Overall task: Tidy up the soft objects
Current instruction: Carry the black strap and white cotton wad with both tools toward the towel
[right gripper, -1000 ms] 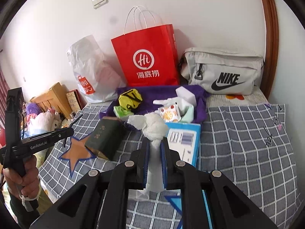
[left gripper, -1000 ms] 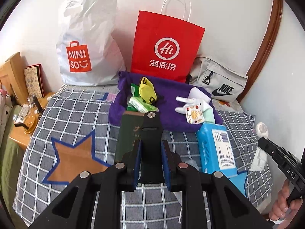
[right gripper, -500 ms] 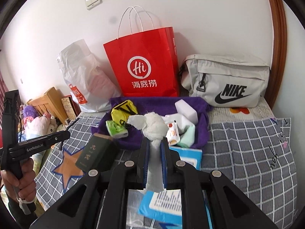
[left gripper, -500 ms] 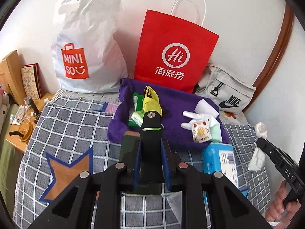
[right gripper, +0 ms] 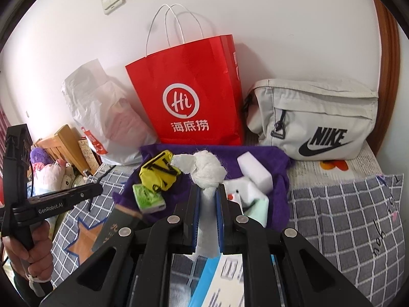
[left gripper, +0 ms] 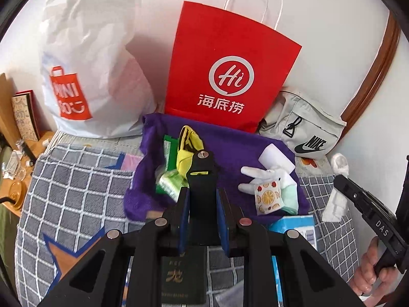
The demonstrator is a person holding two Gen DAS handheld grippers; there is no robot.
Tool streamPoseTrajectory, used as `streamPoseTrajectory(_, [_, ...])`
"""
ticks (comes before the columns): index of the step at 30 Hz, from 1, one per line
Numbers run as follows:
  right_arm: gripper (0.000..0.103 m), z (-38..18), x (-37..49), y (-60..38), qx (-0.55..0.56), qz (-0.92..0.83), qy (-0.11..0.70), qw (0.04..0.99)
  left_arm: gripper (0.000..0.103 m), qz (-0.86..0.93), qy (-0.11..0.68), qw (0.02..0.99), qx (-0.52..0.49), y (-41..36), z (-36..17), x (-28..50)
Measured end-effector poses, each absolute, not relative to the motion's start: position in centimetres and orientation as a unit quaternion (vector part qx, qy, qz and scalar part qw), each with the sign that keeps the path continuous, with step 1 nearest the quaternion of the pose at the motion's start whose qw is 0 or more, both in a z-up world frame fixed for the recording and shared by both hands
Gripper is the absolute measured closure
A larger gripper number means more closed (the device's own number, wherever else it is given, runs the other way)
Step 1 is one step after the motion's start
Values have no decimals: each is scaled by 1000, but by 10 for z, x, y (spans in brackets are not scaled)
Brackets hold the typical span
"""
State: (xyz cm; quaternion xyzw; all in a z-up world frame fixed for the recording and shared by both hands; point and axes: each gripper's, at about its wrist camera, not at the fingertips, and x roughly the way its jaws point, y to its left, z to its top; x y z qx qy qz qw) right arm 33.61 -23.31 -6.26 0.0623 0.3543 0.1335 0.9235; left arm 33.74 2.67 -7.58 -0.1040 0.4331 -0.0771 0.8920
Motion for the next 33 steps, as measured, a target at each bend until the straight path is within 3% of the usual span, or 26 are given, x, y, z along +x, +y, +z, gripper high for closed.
streamPoseTrajectory(12, [91,-68,396,-228,51,138,353,924,83,-94,452,882,-94,3,-89,393])
streamPoseTrajectory(33, [90,-150,443,-235,43,118,464,877,83,-88,494,861,-82,3,-146,429])
